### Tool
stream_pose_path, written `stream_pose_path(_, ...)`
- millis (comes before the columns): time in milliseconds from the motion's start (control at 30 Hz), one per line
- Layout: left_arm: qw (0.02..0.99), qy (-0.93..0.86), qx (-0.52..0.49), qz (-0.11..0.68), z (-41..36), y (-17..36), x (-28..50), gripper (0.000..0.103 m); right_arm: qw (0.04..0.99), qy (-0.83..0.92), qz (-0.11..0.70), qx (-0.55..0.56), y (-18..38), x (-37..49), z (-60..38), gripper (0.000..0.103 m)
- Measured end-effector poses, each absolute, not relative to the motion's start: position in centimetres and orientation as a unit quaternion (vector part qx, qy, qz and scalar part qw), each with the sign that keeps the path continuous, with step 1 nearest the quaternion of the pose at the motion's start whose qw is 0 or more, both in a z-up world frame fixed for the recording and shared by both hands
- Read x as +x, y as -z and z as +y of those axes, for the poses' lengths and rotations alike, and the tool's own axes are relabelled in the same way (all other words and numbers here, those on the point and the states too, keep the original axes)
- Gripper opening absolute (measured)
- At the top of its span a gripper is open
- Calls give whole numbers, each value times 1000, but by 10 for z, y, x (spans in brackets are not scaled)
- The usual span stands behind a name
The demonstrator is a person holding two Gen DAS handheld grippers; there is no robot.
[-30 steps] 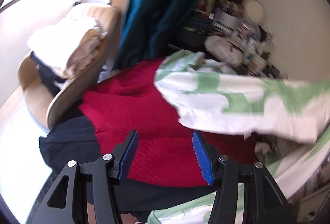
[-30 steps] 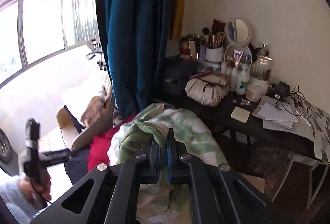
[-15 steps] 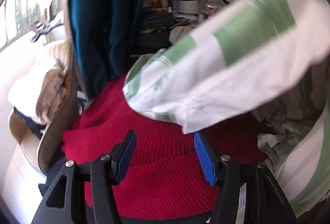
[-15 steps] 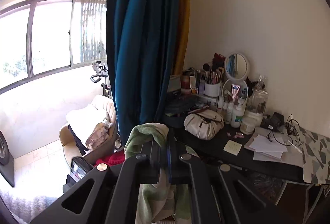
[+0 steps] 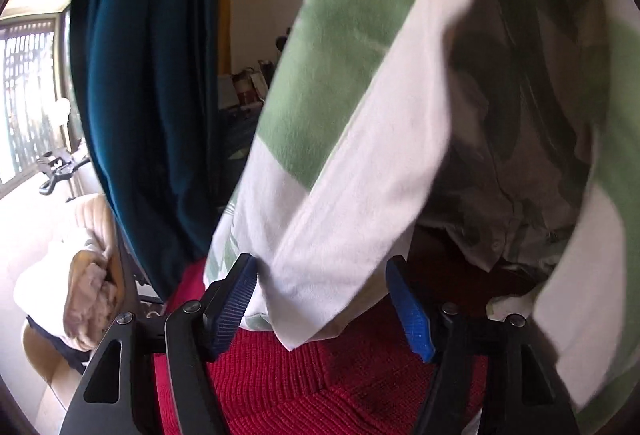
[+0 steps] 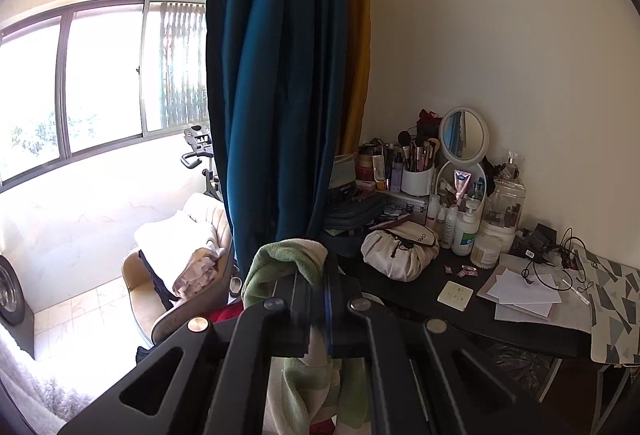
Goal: Fold clothes
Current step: 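Lift the shirt off the pile with both grippers, then carry the held shirt toward the patterned table with both grippers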
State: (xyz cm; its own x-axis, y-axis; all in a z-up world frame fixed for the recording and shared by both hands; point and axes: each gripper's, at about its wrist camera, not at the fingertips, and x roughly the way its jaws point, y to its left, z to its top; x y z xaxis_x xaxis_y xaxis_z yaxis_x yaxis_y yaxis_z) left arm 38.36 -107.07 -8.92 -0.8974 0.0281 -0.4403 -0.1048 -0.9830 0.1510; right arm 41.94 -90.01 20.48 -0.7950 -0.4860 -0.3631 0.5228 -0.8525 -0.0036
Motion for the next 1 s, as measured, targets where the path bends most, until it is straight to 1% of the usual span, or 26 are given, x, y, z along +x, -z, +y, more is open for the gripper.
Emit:
stream_pose_path(100,23,-973,-215,81,-1075,88,376,67,265,946,54,178,-205,419,-900,4)
stream_pose_path(133,16,-975,-210,76,-1079,85,374,65,262,947,55,179,-205,419,-899,4)
stream_pose_path(200,-3,-977,-203,62,-1087,77,370,19,254,948,56,182,-203,417,-896,4)
stream_pose_path(233,-19,-975,-215,56,-1092,72,364,3,249,949,57,183,-202,416,-893,4)
stream_pose_path(267,-25,-975,-217,32,-1101,63,363,1,241,951,58,186,-200,414,-889,4)
stream_pose_path(333,-37,-974,-222,-13,-1119,44,362,1,214,955,59,200,-192,406,-879,4)
stream_pose_path(433,-43,-983,-167,-64,-1142,-4,376,1,173,956,33,235,-175,390,-854,4)
stream_pose_path(500,-28,-989,-119,-81,-1147,-44,381,1,147,954,8,262,-162,377,-834,4)
stream_pose_path(600,8,-996,-54,-71,-1140,-98,391,1,125,947,-34,293,-146,364,-806,4)
stream_pose_path(700,39,-998,6,-51,-1115,-146,411,1,111,951,-43,285,-147,368,-788,4)
stream_pose_path(833,72,-995,54,-47,-1081,-202,438,1,112,960,-46,253,-167,388,-763,4)
stream_pose_path(1000,97,-990,84,-51,-1017,-266,461,1,124,972,-33,196,-204,411,-716,4)
